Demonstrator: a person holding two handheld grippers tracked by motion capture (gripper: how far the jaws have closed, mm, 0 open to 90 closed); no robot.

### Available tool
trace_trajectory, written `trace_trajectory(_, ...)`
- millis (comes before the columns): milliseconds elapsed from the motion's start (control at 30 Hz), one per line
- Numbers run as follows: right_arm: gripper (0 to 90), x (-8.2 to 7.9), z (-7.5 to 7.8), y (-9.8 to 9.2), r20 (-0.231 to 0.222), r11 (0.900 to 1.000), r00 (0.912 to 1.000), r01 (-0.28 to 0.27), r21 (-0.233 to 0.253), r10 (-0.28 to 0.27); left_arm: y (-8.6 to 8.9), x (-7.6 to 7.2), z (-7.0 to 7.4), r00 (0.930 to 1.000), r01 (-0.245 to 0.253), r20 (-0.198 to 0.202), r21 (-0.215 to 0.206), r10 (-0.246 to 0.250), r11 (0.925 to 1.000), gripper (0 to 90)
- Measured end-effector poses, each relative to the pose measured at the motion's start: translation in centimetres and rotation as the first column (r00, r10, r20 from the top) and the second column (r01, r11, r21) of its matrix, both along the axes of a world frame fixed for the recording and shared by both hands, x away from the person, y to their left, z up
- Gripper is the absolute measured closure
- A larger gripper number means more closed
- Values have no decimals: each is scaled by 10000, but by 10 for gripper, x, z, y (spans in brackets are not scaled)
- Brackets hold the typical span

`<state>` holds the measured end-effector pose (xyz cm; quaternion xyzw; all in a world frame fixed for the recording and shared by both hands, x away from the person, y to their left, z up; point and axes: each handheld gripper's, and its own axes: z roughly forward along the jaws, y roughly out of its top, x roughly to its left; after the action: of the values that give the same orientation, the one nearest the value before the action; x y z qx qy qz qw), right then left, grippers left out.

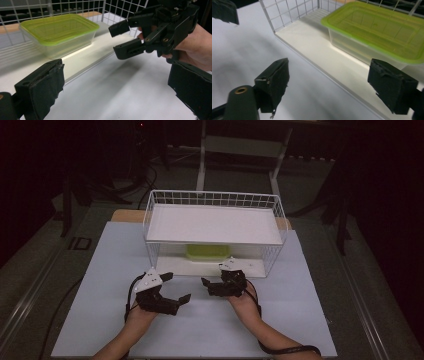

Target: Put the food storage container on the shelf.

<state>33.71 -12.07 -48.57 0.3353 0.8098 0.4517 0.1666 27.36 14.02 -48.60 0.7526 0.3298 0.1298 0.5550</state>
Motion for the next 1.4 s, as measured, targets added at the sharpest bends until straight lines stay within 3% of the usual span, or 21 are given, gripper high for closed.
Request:
trace_trajectory(200, 157, -8, 9, -15, 255, 9982, 9996, -108, 582, 93, 2, -3, 0, 9999, 123, -117, -154, -124, 9998, 12)
trace_trajectory(467, 157, -28, 16, -32, 365, 9985, 9987, -376, 402, 362, 6, -13, 5, 9993, 326, -157, -243, -330, 9992, 12)
trace_trajectory(667, 157, -38, 19, -47, 296, 9980, 9989, -371, 513, 357, 8, -21, 8, 9985, 516, -164, -462, -524, 9976, 12)
trace_trajectory(800, 162, -43, 17, -53, 364, 9993, 9991, -243, 292, 233, 12, -26, 7, 9976, 595, -308, -534, -612, 9968, 12)
trace_trajectory(1400, 154, -69, 13, -87, 37, 9978, 9981, -613, 266, 612, 29, -46, -4, 9953, 767, -569, -268, -781, 9967, 12)
